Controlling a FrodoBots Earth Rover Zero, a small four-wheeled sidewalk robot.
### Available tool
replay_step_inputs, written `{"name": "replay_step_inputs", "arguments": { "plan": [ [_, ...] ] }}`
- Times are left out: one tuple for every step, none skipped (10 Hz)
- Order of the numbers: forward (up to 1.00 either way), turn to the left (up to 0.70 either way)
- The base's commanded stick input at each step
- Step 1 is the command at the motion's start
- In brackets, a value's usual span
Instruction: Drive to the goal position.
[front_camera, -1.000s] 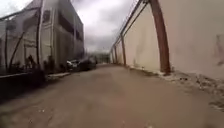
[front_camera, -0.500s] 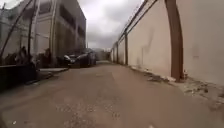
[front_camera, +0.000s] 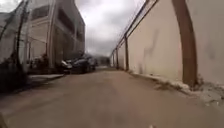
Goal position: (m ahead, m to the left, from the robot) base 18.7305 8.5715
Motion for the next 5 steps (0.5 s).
{"name": "replay_step_inputs", "arguments": {
  "plan": [
    [1.0,0.0],
    [1.0,0.0],
    [1.0,0.0],
    [1.0,0.0],
    [1.0,0.0]
  ]
}}
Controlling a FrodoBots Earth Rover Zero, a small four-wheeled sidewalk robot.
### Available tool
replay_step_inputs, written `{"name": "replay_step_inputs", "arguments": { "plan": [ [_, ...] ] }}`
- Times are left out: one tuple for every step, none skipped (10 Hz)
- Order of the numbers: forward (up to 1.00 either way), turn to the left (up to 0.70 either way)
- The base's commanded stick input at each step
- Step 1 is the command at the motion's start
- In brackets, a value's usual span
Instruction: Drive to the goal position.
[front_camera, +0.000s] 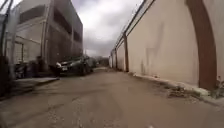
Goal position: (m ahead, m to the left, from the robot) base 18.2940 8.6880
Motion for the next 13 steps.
{"name": "replay_step_inputs", "arguments": {
  "plan": [
    [1.0,0.0],
    [1.0,0.0],
    [1.0,0.0],
    [1.0,0.0],
    [1.0,0.0],
    [1.0,0.0],
    [1.0,0.0],
    [1.0,0.0],
    [1.0,0.0],
    [1.0,0.0],
    [1.0,0.0],
    [1.0,0.0],
    [1.0,0.0]
  ]
}}
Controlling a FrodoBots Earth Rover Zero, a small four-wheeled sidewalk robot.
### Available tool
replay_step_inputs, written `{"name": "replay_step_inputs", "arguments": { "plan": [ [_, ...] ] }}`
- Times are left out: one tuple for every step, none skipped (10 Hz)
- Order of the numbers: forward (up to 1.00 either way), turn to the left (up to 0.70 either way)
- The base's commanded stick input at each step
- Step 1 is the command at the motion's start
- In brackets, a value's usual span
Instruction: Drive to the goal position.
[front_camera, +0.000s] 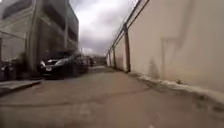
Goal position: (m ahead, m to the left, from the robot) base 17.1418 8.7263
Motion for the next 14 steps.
{"name": "replay_step_inputs", "arguments": {
  "plan": [
    [1.0,0.0],
    [1.0,0.0],
    [1.0,0.0],
    [1.0,0.0],
    [1.0,0.0],
    [1.0,0.0],
    [1.0,0.0],
    [1.0,0.0],
    [1.0,0.24],
    [1.0,0.07],
    [1.0,0.0],
    [1.0,0.0],
    [1.0,0.0],
    [1.0,0.0]
  ]
}}
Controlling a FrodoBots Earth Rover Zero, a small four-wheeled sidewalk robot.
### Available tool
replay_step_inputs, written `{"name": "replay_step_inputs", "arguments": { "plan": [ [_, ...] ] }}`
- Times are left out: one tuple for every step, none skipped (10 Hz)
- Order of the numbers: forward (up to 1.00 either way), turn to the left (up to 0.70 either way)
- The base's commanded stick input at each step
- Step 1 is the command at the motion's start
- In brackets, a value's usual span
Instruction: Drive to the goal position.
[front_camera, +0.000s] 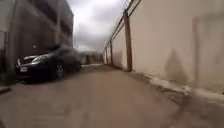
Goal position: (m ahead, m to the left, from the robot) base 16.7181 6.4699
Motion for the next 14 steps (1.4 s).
{"name": "replay_step_inputs", "arguments": {
  "plan": [
    [1.0,0.0],
    [1.0,0.0],
    [1.0,0.0],
    [1.0,0.0],
    [1.0,0.0],
    [1.0,0.03],
    [1.0,0.19],
    [1.0,0.19],
    [1.0,0.03],
    [1.0,0.0],
    [1.0,0.0],
    [1.0,0.0],
    [1.0,0.0],
    [1.0,0.0]
  ]
}}
